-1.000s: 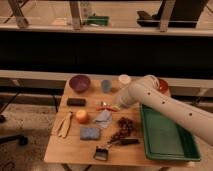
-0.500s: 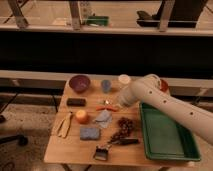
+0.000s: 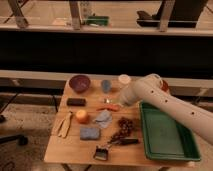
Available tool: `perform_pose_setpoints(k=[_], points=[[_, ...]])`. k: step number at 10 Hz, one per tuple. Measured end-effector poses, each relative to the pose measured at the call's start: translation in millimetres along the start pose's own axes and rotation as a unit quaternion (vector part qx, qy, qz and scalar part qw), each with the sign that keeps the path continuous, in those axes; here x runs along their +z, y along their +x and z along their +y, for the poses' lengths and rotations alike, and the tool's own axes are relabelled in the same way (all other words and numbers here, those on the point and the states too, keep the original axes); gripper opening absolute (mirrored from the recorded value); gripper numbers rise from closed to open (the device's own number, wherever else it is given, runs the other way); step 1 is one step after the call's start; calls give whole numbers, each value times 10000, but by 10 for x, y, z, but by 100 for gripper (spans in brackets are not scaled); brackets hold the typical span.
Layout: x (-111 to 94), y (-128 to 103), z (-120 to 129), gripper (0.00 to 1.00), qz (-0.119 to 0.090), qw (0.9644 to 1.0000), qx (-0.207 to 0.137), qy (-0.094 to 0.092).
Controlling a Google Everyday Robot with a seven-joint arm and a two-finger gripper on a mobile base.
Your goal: Place fork in paper cup
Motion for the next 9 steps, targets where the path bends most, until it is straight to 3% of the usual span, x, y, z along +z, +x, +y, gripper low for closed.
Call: perform_pose_setpoints(k=[3,9], points=[[-50,4,-382,0,-342,9992,199,56],[-80,93,-1537,0,-594,9970,371,324]])
